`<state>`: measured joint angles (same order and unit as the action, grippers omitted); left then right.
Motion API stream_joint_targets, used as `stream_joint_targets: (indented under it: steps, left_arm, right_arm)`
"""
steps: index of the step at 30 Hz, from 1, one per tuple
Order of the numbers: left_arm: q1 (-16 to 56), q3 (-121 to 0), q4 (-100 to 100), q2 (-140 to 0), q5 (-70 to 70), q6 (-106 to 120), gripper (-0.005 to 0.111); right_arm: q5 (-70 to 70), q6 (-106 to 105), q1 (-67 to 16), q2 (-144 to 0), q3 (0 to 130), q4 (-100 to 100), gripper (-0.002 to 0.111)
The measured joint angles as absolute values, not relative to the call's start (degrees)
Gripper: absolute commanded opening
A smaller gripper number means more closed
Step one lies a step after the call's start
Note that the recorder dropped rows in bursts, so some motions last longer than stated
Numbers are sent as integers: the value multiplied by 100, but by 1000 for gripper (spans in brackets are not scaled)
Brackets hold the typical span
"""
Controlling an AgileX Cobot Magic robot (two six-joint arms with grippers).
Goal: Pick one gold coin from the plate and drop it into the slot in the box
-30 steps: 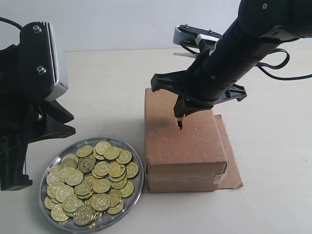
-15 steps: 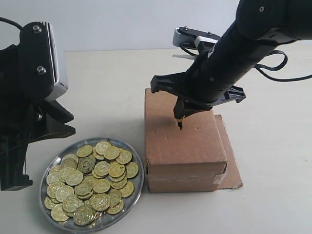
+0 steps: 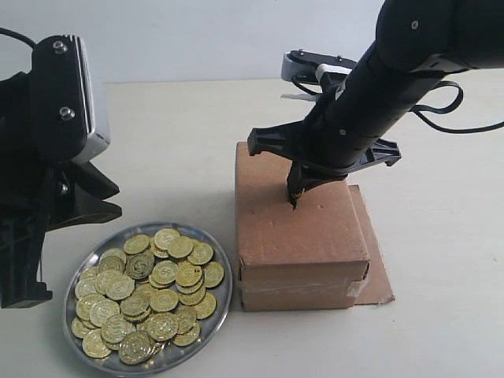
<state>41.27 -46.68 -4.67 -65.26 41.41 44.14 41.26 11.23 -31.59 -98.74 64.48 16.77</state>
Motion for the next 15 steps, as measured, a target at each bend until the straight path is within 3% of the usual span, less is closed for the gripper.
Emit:
stream_joint_targets:
  steps: [4,11,15]
  left_arm:
    - [4127,-4668,-467,-6526,4141,4414,22]
    - [4127,-4668,-467,-6526,4141,4410,22]
    - [4127,-4668,-467,-6526,4141,4410,22]
  right_arm:
    - [4114,1123,-3159,-9874,6448,1677,4]
    - [3997,1123,-3159,-9874,6469,1916,33]
    - [3996,1123,-3159,-9874,6469,1956,32]
